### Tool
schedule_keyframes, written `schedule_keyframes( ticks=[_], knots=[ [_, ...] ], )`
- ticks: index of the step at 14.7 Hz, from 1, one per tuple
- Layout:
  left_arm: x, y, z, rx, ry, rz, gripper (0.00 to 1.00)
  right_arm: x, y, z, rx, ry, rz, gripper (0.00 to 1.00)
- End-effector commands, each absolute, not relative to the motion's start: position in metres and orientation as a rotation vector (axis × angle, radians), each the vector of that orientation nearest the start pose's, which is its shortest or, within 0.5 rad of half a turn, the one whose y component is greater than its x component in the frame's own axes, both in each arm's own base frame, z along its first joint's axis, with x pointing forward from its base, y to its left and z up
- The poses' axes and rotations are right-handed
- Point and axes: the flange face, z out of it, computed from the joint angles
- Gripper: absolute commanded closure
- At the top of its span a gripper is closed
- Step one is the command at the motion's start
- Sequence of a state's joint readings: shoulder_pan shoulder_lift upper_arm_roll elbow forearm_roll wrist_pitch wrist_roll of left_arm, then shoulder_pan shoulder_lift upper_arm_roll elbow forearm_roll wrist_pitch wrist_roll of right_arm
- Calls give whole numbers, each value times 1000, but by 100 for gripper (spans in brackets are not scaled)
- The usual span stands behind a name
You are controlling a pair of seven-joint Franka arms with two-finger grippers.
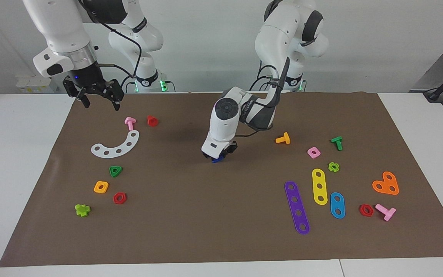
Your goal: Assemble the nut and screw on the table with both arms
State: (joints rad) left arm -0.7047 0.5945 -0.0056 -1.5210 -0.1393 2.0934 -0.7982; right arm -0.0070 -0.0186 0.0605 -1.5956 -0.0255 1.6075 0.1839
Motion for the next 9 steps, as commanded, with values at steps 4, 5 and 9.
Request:
schedule_keyframes(
  ticks=[4,5,9],
  knots=[
    [519,-454,324,-3221,-286,127,100,545,23,628,-3154,169,-59,0],
    [519,-454,323,-3219,-286,131,100,545,24,627,-3155,166,-56,0],
    [518,-453,319,-3217,-287,125,100,545,23,627,-3154,169,-56,0]
  ],
)
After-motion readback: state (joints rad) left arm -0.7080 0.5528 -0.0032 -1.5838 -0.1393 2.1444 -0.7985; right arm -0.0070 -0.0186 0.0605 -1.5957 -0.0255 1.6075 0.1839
